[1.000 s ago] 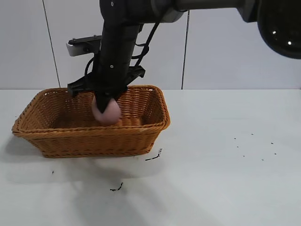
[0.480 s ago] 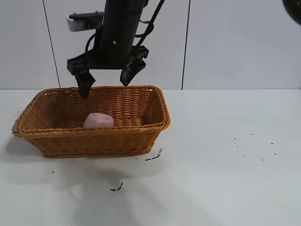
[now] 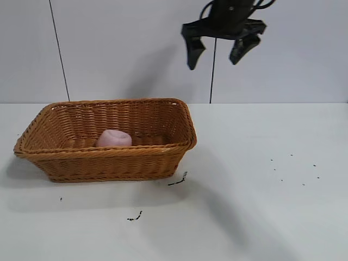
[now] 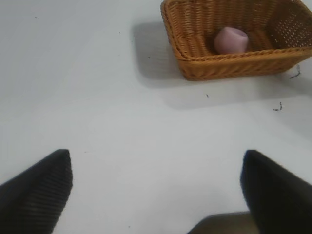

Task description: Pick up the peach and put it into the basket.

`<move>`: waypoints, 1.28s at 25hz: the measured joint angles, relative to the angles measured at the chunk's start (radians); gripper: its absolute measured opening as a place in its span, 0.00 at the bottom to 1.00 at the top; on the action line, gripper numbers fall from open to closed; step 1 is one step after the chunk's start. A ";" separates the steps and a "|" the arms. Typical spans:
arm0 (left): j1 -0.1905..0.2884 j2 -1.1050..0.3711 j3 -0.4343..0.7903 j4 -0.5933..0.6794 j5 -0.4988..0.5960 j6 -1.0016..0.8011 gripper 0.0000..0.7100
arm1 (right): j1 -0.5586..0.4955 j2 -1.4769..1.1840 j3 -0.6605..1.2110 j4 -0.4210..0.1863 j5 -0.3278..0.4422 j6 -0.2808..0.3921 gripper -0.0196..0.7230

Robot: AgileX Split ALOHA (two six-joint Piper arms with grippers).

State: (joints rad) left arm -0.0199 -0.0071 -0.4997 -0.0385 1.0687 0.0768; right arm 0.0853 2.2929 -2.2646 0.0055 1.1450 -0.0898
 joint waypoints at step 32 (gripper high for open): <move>0.000 0.000 0.000 0.000 0.000 0.000 0.97 | -0.047 -1.361 1.235 0.010 0.069 0.000 0.95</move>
State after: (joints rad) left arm -0.0199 -0.0071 -0.4997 -0.0385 1.0687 0.0768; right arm 0.0386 0.9319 -1.0300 0.0156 1.2136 -0.0898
